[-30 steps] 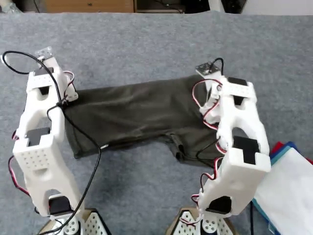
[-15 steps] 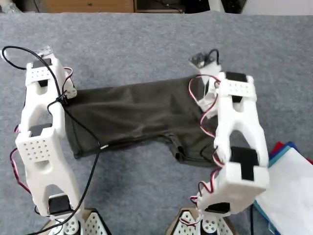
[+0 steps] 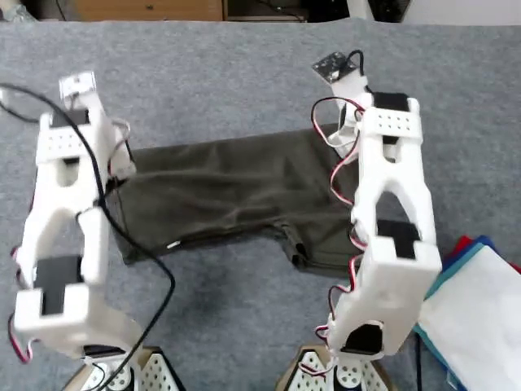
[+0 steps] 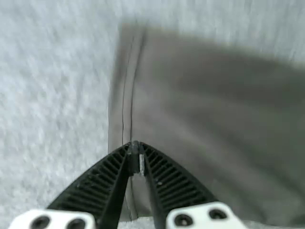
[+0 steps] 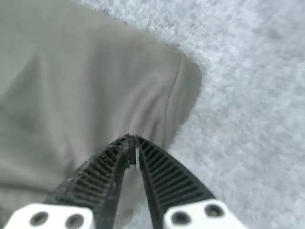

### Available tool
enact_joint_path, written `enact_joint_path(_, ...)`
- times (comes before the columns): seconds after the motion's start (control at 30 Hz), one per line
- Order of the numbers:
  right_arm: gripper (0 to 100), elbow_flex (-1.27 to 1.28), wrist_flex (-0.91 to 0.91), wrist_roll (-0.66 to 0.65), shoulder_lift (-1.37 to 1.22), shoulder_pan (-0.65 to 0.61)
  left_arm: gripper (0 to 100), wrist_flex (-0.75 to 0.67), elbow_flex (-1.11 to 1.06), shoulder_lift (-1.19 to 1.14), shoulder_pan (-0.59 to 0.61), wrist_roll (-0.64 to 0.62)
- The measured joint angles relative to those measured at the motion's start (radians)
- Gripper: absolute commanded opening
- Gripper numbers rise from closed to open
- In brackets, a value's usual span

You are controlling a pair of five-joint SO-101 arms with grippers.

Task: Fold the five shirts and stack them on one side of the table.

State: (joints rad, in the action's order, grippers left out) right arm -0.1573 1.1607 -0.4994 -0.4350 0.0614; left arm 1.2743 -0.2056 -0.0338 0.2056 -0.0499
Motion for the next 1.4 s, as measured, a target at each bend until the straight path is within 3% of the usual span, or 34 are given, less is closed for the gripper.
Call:
enact_joint_path(0.17, 0.5, -0.028, -0.029, 0.0, -0.058, -0.002, 2, -0.095, -0.287, 0.094, 0.0, 0.046)
enact_joint_path(0.6, 0.5, -0.112, -0.078, 0.0, -0.229, 0.008, 2, -0.203, -0.528, 0.124, 0.002, 0.138)
enact_joint_path(1.13, 0.5, -0.256, 0.069, -0.051, -0.298, 0.008, 2, -0.23, -0.551, 0.13, 0.095, 0.247)
enact_joint_path(1.4, 0.6, -0.256, 0.255, -0.112, -0.02, 0.002, 2, -0.166, -0.41, 0.129, 0.041, 0.229)
